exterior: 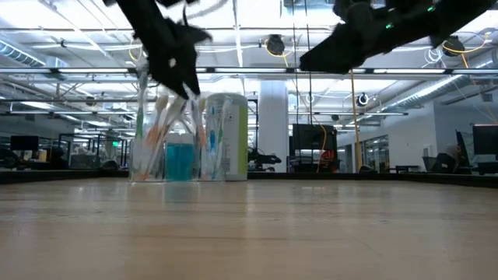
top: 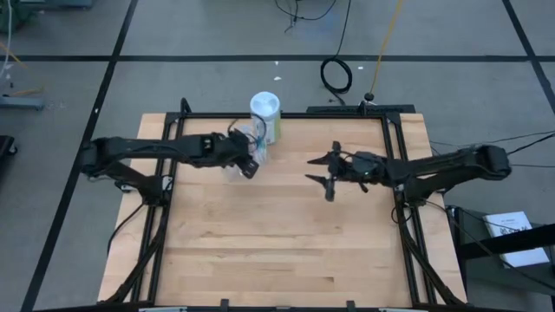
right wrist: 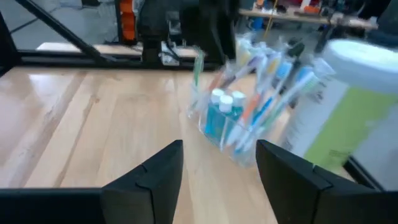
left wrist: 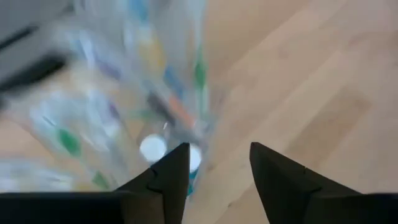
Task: Pick & Place toothbrushing station
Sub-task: Return to Home Position
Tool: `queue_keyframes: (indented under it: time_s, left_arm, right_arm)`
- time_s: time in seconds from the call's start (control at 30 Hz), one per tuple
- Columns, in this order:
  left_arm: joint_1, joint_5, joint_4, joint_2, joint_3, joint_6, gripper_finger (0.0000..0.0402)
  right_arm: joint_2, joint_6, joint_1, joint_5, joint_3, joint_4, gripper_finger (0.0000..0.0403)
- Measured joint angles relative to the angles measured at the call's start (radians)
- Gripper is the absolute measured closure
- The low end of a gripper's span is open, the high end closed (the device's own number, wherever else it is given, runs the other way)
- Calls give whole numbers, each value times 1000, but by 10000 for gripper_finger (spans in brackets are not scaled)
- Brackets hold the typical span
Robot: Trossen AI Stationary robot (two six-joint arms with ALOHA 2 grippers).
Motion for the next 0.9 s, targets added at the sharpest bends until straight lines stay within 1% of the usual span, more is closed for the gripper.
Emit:
queue_keyframes:
  time_s: [0.1,0.2,0.3,0.37,0.4,0.47,0.53,0.63,0.7,0.8,0.87,0.9]
  left_arm:
    - [-23,-4,4,-92,11,64,246]
    - [-63,-8,2,-195,10,129,268]
    - [-134,-41,1,-294,-4,212,292]
    - [-193,-101,36,-347,-27,277,310]
    - [-221,-136,47,-378,-50,306,319]
    - [-273,-184,93,-442,-110,382,337]
    - [-305,-177,196,-509,-187,477,355]
    - [-322,-83,355,-612,-324,586,381]
    - [-312,-47,482,-678,-429,627,395]
    - [-282,31,651,-762,-591,664,394]
    - [-258,79,751,-805,-672,654,389]
    - [-247,90,772,-826,-701,652,389]
  right_arm:
    - [-121,26,-1,0,0,-139,228]
    - [-241,28,-1,-1,-1,-276,267]
    - [-348,51,-1,-2,-1,-374,325]
    - [-407,61,-1,-11,-12,-397,373]
    - [-440,59,-1,-30,-30,-397,387]
    - [-504,53,-1,-78,-77,-398,393]
    - [-569,47,-1,-110,-125,-392,394]
    - [-671,48,-10,-155,-190,-382,401]
    - [-739,48,-25,-197,-225,-388,401]
    - [-839,54,-52,-276,-281,-384,402]
    - [-891,76,-69,-310,-312,-383,402]
    - [-913,92,-77,-317,-328,-382,402]
